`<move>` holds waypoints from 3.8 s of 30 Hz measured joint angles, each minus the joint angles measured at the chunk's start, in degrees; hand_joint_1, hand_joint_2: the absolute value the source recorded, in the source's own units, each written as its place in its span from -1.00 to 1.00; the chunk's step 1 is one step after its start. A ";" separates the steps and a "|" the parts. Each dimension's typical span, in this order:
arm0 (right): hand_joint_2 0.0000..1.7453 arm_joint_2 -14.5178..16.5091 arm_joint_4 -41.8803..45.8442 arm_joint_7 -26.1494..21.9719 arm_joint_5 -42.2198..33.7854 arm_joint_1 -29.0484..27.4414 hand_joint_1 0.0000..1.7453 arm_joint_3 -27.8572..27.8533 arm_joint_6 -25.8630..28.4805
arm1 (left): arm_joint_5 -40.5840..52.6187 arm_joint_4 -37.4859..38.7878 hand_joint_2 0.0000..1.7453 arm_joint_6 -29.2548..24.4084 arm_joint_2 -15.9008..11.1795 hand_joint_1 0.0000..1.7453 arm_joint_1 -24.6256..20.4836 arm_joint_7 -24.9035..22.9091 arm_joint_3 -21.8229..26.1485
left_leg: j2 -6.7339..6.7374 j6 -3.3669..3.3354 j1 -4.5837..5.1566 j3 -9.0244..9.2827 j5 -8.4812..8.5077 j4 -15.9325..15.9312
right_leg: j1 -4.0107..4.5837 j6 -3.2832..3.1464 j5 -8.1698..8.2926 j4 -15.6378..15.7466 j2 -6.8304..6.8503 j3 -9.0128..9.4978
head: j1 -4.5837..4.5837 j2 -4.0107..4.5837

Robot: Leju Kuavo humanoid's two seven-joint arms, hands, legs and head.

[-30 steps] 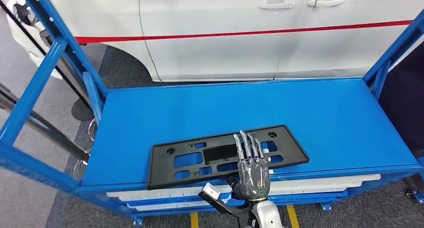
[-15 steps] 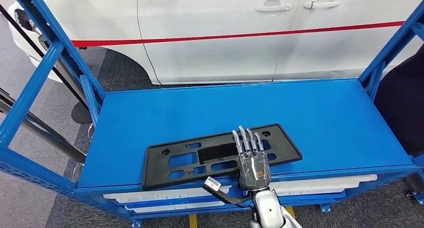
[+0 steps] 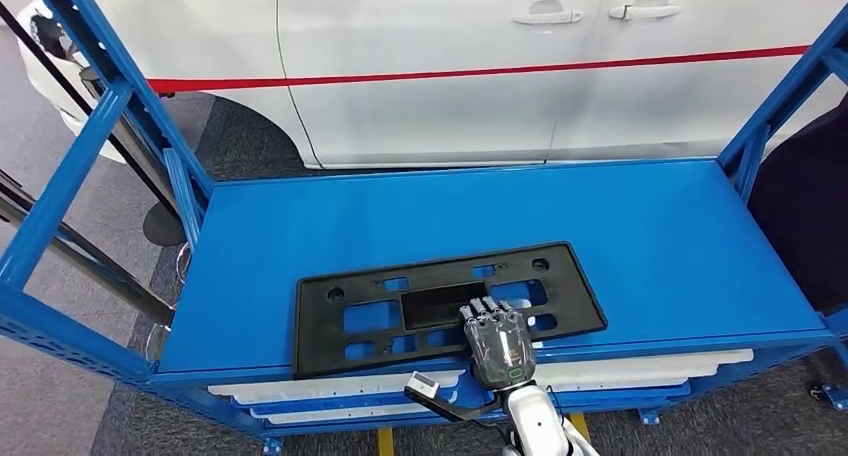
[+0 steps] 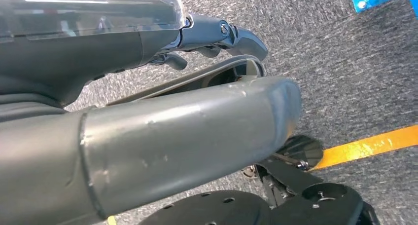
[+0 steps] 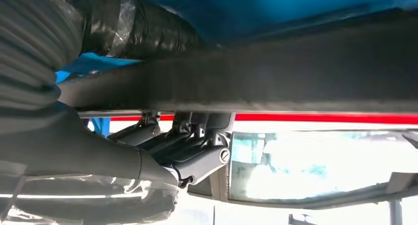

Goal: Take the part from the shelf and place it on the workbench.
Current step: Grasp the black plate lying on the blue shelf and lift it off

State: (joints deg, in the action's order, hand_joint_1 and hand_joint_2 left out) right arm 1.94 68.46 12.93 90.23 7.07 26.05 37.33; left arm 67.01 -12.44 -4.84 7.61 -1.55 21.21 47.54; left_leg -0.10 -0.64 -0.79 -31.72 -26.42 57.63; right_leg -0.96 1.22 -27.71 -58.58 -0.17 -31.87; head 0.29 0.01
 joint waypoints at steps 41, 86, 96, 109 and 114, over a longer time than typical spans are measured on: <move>1.00 0.07 49.92 -47.85 -74.14 -12.19 1.00 7.25 1.98 | -1.21 0.00 -1.00 -1.48 1.90 -1.00 0.13 1.67 6.64 | -0.04 1.42 -0.29 -6.46 -6.57 14.69 | 0.32 -2.52 0.17 0.09 0.23 -0.27 | -0.02 0.01; 1.00 1.38 41.59 -49.76 -83.47 -21.96 1.00 1.64 -25.33 | 0.24 -0.02 -1.00 -3.97 2.84 -1.00 -0.95 -0.68 11.28 | 0.48 -2.12 0.74 1.74 -0.55 -1.54 | 0.22 0.30 -4.29 -10.97 0.38 -7.22 | 0.00 0.01; 1.00 1.23 40.02 -51.76 -83.05 -23.40 1.00 1.87 -24.17 | 0.65 -0.02 -1.00 -3.95 2.88 -1.00 -0.89 -0.92 11.29 | 0.51 0.37 0.52 -3.46 2.43 1.19 | 0.31 -1.52 -2.78 0.34 0.16 3.36 | -0.01 0.00; 1.00 1.03 39.58 -52.17 -83.03 -24.34 1.00 2.08 -22.69 | 1.15 -0.04 -1.00 -3.60 2.72 -1.00 -1.13 -1.49 11.34 | 0.32 -0.10 0.74 6.61 -5.44 -0.94 | 0.66 -1.92 3.67 -1.07 0.63 -4.62 | -0.04 0.02; 1.00 0.95 39.71 -52.17 -83.45 -25.05 1.00 2.10 -21.55 | 1.40 -0.03 -1.00 -3.52 2.69 -1.00 -1.11 -1.76 11.34 | 0.72 -1.65 0.51 4.92 -2.43 -2.53 | 0.46 -0.32 1.44 -2.58 0.42 -5.65 | -0.01 0.01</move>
State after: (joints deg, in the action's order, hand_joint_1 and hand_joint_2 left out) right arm 2.89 108.17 -39.24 6.77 -17.97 28.16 15.78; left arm 68.42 -12.47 -8.35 10.29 -2.67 19.45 58.88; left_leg 0.62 -2.28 -0.28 -26.80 -28.85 55.10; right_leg -0.50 0.89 -26.27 -61.16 0.25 -37.52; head 0.28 0.01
